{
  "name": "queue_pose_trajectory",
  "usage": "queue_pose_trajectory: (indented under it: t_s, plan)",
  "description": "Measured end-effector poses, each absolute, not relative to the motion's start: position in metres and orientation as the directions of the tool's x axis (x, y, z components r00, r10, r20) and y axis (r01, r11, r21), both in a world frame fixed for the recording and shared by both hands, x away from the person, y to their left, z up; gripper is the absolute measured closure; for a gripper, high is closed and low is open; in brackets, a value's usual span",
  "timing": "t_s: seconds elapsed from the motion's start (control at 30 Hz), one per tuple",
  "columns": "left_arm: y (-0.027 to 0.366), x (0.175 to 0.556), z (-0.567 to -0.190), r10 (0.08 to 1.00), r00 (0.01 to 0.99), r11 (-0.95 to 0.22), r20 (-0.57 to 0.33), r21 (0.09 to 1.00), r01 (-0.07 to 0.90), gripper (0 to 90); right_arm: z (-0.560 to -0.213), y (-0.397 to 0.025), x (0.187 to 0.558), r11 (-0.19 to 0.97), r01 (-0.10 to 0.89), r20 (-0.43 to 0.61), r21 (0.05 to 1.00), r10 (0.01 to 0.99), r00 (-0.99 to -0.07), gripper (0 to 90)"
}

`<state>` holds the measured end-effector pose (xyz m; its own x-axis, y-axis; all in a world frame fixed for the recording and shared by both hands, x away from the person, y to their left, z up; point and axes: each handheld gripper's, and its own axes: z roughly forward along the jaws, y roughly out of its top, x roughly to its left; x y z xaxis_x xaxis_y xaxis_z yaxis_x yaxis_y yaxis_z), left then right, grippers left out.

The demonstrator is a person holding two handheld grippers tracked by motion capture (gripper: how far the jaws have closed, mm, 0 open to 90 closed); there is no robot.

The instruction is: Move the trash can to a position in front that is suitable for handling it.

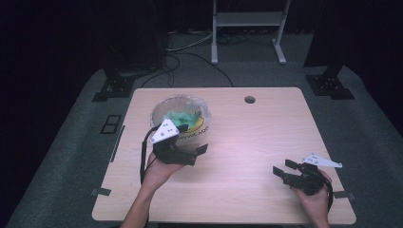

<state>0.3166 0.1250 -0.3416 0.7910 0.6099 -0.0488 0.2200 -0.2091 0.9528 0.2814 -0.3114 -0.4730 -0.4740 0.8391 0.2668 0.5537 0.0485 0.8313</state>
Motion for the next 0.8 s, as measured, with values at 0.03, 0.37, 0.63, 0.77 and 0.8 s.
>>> queue_pose_trajectory:
  t_s: [0.03,0.37,0.63,0.77,0.8]
  plan:
    - [0.128,0.317,-0.340,0.619,0.784,-0.206,-0.047,0.954,0.220,3.0,-0.473,-0.312,0.281,0.048,0.552,0.267,0.832,0.839,-0.474,29.0]
    - [0.153,0.328,-0.332,0.673,0.739,-0.184,-0.045,0.956,0.226,3.0,-0.472,-0.310,0.281,0.038,0.550,0.270,0.834,0.842,-0.467,28.9]
    - [0.170,0.342,-0.327,0.712,0.700,-0.182,-0.048,0.951,0.251,3.0,-0.471,-0.309,0.281,0.037,0.545,0.270,0.838,0.839,-0.472,28.8]
    - [0.179,0.351,-0.327,0.734,0.677,-0.180,-0.051,0.947,0.266,3.1,-0.471,-0.310,0.281,0.033,0.547,0.274,0.837,0.839,-0.470,28.8]
    - [0.181,0.353,-0.327,0.740,0.671,-0.180,-0.050,0.946,0.270,3.1,-0.471,-0.310,0.281,0.033,0.546,0.273,0.837,0.839,-0.470,28.8]
